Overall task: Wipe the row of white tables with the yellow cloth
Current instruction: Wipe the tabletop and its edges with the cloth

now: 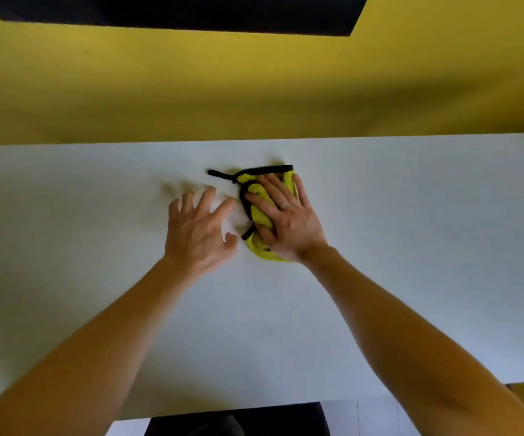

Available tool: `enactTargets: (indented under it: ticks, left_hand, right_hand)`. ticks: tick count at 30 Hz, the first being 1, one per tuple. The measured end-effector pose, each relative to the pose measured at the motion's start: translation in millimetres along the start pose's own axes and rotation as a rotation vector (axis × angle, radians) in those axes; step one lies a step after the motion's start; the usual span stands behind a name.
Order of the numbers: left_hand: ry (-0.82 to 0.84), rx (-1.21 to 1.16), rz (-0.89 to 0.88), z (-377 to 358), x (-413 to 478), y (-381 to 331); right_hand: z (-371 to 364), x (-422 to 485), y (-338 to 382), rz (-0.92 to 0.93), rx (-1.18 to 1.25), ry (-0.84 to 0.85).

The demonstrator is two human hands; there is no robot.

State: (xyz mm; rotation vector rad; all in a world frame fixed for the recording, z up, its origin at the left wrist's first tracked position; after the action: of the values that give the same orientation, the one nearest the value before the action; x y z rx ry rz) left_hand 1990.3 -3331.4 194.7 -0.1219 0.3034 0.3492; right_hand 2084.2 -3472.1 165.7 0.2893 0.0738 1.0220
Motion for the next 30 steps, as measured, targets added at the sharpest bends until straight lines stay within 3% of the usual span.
enactTargets:
  ticks: [2, 5, 7, 9, 14, 17, 19, 24, 27, 30]
  left_hand:
    - [-0.135, 0.020, -0.021, -2.5, 6.5, 1.2]
    - [-0.286, 0.018, -0.014, -20.2, 7.4, 1.6]
    - [-0.371, -0.033, 0.003, -33.1, 1.8, 3.4]
    - [-0.422, -0.090, 0.001, -39.1, -1.9, 4.7]
    - [-0.501, -0.102, -0.045, -38.4, -0.6, 5.1]
    - [-0.497, -0.093, -0.044, -38.8, 0.3, 5.7]
    - [-0.513, -0.097, -0.043, -36.8, -1.5, 4.0]
    - [-0.539, -0.116, -0.035, -37.1, -1.8, 3.6]
    - [-0.541, -0.122, -0.040, -38.1, -1.0, 4.8]
    - [-0.537, -0.114, -0.047, -38.0, -1.0, 4.6]
  right_hand:
    - [19.2, -15.4, -70.4, -0.161, -0.081, -0.037]
    - [55.4, -52.7, -181.7, -0.619, -0.118, -0.169]
    - [58.1, -59.9, -203.7, -0.756, -0.118, -0.217]
    - [41.4, -35.5, -173.7, -0.691, -0.102, -0.232]
    - [-8.7, 67.3, -13.8, -0.250, -0.007, -0.132]
    - [-3.1, 73.7, -9.6, -0.065, 0.003, -0.097]
    - [10.5, 52.1, -57.9, -0.073, -0.032, -0.091]
    - [63.3, -30.9, -210.9, -0.561, -0.177, -0.205]
    - [38.7, -9.2, -170.2, -0.566, -0.136, -0.215]
    - [2.7, 49.4, -51.6, -0.288, -0.039, -0.161]
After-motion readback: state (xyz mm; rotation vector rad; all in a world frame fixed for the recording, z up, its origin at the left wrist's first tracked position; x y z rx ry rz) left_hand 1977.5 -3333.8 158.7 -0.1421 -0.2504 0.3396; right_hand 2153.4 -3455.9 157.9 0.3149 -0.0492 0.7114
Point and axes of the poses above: each hand's wrist, its own x-axis towards the middle knuckle, its own z-axis out of the back of the hand, y = z × x, the point moved 8 cm from there along x, towards the middle knuckle, and after that the axes turned 1 degree about -y, right-handed, at the moved point
